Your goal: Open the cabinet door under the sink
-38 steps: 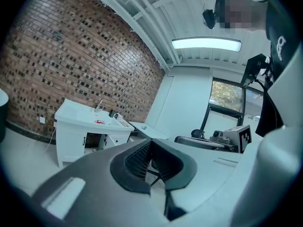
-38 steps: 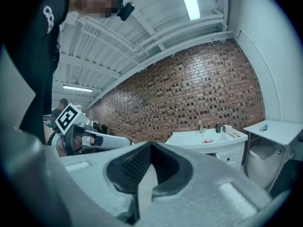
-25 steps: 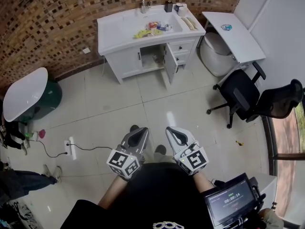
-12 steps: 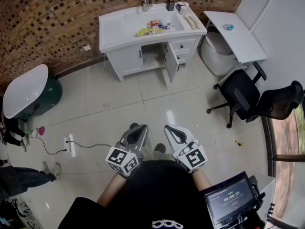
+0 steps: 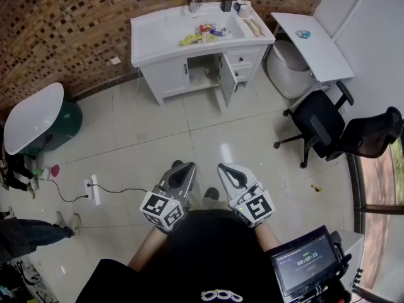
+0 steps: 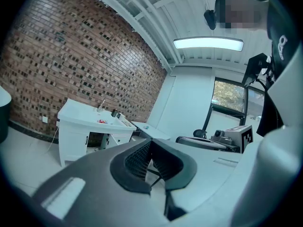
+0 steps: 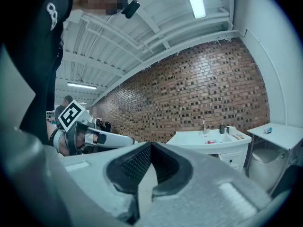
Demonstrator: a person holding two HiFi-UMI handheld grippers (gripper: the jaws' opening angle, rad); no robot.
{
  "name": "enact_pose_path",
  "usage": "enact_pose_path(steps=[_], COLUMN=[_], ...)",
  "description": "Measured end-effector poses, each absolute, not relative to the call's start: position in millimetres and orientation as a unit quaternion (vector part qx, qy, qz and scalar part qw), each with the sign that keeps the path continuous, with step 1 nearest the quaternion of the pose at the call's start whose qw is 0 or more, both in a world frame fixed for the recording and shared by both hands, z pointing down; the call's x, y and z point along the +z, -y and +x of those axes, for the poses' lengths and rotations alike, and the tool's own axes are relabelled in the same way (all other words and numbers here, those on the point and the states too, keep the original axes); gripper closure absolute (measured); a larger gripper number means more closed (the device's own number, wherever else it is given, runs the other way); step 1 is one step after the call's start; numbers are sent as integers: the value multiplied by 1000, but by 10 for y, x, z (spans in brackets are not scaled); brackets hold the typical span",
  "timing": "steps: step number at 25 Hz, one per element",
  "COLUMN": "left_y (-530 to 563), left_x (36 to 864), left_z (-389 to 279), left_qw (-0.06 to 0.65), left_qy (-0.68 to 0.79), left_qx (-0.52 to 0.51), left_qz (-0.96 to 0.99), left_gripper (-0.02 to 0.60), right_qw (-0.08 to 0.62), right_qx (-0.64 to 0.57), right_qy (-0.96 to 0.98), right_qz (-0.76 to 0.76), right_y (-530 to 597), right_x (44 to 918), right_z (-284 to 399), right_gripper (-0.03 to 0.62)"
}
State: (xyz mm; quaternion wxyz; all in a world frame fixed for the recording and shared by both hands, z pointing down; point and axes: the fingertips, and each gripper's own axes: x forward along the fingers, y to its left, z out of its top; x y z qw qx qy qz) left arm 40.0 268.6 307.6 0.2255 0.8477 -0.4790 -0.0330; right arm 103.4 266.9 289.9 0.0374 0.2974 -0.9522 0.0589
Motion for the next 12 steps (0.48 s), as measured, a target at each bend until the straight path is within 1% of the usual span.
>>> enact_pose_path(steps=[12], left_y=[-2659], left_x=[3080], left_z=[440], left_qw=[224], left_qy=[475], left_qx=[-33], left_qz=[851], left_gripper=[565], right_qw=[38], right_qx=[59], right_qy=[951], right_qz=[302], right_y=[-2651], right_x=[2926], right_z=[1075], right_gripper=[603])
